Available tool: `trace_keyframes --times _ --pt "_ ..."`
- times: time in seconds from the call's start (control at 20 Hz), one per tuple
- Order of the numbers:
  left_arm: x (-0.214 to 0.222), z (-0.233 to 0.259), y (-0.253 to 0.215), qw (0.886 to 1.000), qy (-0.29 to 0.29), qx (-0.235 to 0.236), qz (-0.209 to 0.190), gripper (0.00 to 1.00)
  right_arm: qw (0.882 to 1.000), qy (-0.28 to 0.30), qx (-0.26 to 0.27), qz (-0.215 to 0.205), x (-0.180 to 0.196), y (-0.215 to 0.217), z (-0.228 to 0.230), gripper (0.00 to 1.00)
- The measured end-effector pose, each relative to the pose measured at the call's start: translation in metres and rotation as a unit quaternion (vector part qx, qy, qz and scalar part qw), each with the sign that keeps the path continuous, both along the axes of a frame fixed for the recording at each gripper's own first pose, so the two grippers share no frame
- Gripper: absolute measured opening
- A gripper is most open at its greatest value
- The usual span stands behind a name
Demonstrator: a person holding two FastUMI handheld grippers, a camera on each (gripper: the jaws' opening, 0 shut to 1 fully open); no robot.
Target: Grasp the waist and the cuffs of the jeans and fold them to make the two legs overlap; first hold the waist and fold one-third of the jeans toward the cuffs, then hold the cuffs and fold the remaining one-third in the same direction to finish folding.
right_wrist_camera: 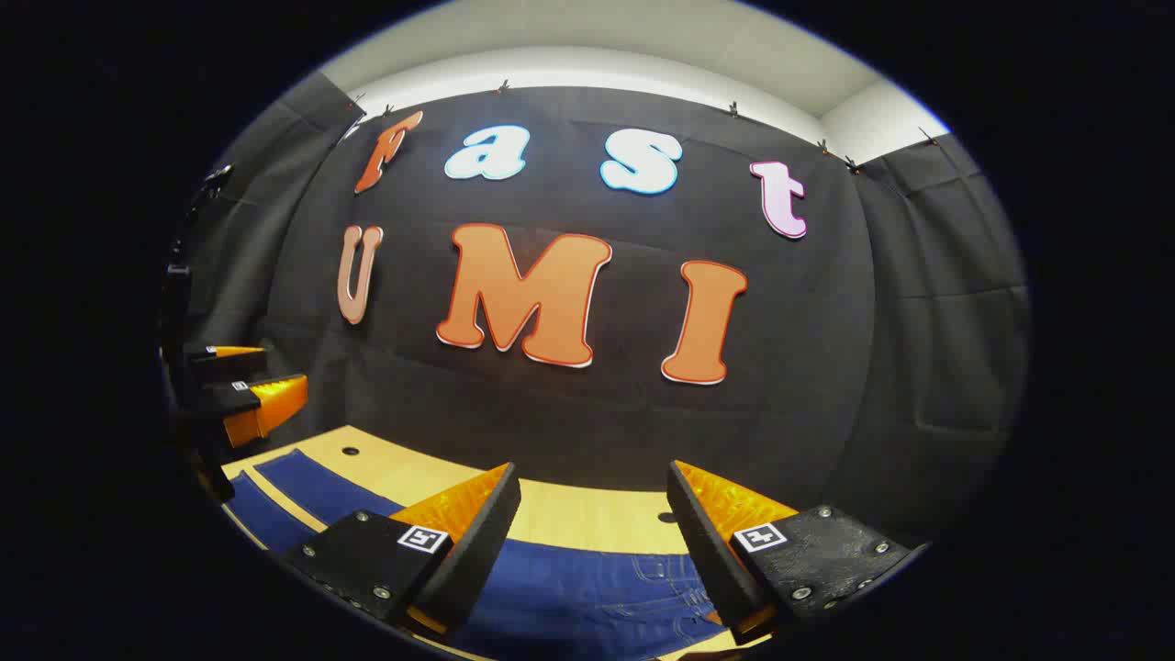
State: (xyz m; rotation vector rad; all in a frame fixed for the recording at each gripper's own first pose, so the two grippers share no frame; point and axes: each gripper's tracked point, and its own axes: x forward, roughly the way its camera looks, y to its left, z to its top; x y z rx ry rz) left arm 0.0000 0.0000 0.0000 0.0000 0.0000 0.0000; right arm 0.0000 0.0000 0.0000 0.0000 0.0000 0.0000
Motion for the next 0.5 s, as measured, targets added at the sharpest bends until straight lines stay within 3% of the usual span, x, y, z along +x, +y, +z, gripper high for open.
trace_keyframes --times 0.15,0.2,0.5 --pt "0.006 -0.008 0.002 1.0 0.005 0.0 0.02 1.0 1.0 -0.006 0.006 0.004 0.012 -0.009 -0.006 0.94" --pt "0.007 -0.007 0.002 1.0 0.005 0.004 0.027 1.0 1.0 0.0 0.005 0.008 0.016 -0.012 -0.011 0.99" --pt "0.007 -0.014 -0.007 0.999 0.004 0.013 0.043 1.0 1.0 0.02 0.012 0.019 0.027 -0.03 -0.037 0.96"
